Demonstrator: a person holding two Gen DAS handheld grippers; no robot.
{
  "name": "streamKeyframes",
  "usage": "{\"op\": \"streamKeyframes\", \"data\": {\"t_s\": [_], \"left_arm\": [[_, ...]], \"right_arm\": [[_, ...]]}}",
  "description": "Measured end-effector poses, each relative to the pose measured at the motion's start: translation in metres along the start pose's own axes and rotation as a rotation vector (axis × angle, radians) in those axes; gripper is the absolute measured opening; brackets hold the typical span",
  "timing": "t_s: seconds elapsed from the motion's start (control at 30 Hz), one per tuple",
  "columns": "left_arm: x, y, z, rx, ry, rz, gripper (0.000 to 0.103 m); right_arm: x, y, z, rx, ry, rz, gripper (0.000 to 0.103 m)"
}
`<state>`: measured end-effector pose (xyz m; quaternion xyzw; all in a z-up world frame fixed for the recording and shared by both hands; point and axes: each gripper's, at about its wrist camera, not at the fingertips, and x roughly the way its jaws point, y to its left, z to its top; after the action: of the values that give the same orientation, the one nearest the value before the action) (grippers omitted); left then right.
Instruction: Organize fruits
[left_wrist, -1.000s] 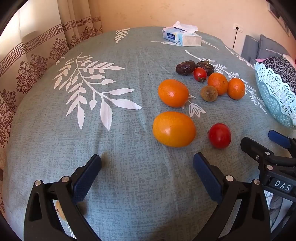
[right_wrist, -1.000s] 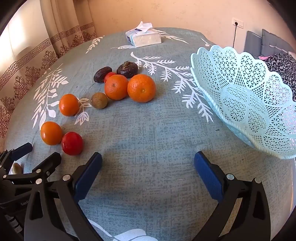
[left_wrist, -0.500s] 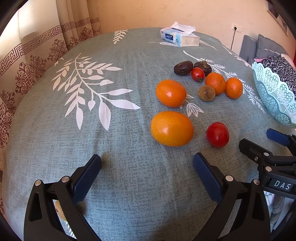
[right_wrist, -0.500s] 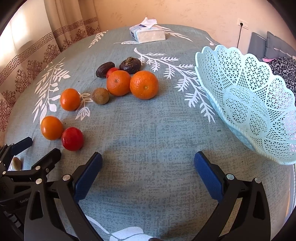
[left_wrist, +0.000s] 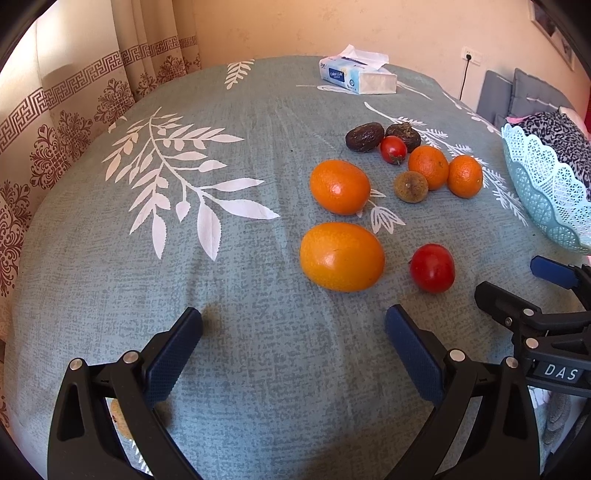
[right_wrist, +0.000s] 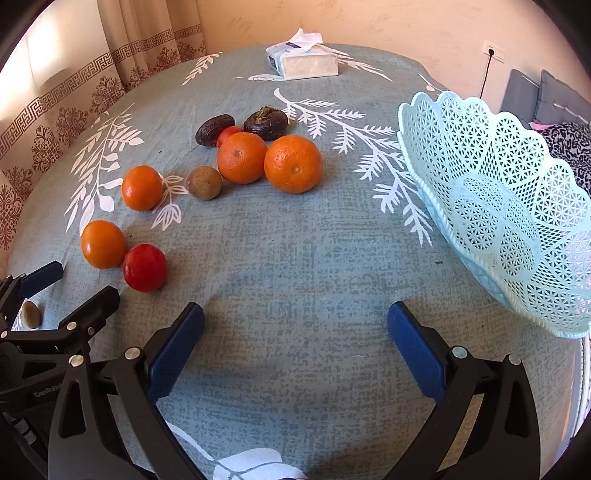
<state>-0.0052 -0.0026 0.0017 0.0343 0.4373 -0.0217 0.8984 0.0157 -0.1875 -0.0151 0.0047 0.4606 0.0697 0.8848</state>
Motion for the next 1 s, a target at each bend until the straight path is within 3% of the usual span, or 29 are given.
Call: {"op": "streamKeyframes", "data": {"t_s": [0.17, 0.4, 0.87, 1.0], "left_arm": [[-0.013, 0.002, -0.001, 0.007, -0.052, -0.038, 0.098], [-0.039, 0.006, -0.008, 0.065, -0.117, -0.020, 0.098], [-0.064, 0.081, -0.036, -0.048, -0.087, 0.088, 0.098], [-0.061, 0.090, -0.047, -0.063, -0.052, 0.099, 0.089]], "right_arm": [[-0.001, -0.001, -0.001, 0.001, -0.004, 0.007, 0.101], [-0.003, -0.003, -0.003, -0.018, -0.018, 0.034, 0.101], [-0.005, -0.001, -0.003, -0.044, -0.026, 0.033, 0.101], [-0.011, 0.002, -0.004, -0.051, -0.052, 0.051, 0.101]]}}
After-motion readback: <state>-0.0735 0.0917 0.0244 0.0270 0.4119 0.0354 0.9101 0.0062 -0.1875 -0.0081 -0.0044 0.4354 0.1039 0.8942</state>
